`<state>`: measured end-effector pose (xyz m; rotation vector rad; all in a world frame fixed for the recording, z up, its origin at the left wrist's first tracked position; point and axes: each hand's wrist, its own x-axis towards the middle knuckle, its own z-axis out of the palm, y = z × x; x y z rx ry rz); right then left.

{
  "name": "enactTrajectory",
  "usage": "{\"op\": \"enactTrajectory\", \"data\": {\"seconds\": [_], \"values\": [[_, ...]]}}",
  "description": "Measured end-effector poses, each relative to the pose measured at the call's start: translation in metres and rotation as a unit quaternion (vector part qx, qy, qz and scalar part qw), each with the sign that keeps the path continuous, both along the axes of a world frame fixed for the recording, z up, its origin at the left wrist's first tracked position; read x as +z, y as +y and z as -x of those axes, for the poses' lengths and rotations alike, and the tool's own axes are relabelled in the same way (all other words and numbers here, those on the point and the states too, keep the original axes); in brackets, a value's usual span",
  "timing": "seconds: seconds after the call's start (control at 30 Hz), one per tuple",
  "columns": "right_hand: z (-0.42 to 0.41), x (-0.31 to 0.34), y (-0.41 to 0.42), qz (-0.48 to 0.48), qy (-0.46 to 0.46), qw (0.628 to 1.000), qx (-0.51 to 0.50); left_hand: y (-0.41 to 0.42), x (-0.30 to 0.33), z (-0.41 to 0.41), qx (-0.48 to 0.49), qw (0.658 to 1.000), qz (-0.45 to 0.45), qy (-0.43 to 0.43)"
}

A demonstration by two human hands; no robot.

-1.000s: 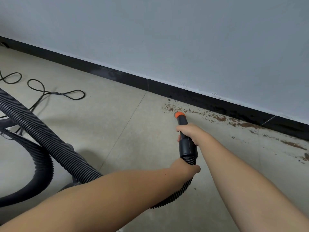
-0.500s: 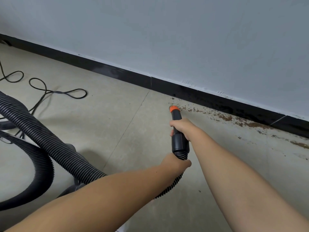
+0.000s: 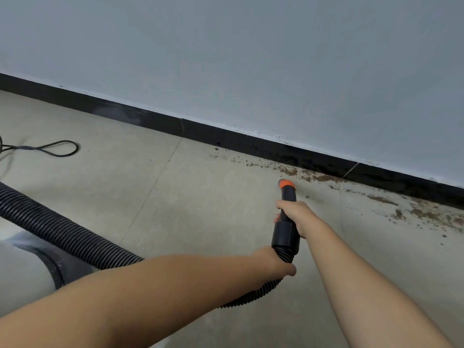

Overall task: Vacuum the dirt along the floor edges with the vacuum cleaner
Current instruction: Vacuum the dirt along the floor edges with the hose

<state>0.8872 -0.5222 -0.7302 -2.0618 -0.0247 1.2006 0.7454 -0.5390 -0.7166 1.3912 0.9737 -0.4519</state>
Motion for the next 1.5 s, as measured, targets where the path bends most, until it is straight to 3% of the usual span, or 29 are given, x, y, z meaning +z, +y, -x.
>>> {"op": "enactTrajectory", "data": {"seconds": [0.2, 0.4, 1.03, 1.5], "values": [[-0.026, -0.008, -0.043, 0.013, -0.006, 0.996, -0.083, -0.020, 0.004, -0.019, -0.065, 0.997, 0.028, -0.003], [-0.038, -0.012, -0.034, 0.004, -0.016, 0.993, -0.117, -0.011, 0.004, -0.027, -0.042, 0.999, 0.024, -0.009], [0.016, -0.003, 0.072, -0.017, -0.015, 0.995, 0.095, 0.038, -0.018, 0.005, 0.144, 0.989, 0.006, -0.024], [0.074, -0.018, 0.168, -0.023, -0.021, 0.967, 0.253, 0.088, -0.029, 0.037, 0.316, 0.949, -0.001, -0.021]]}}
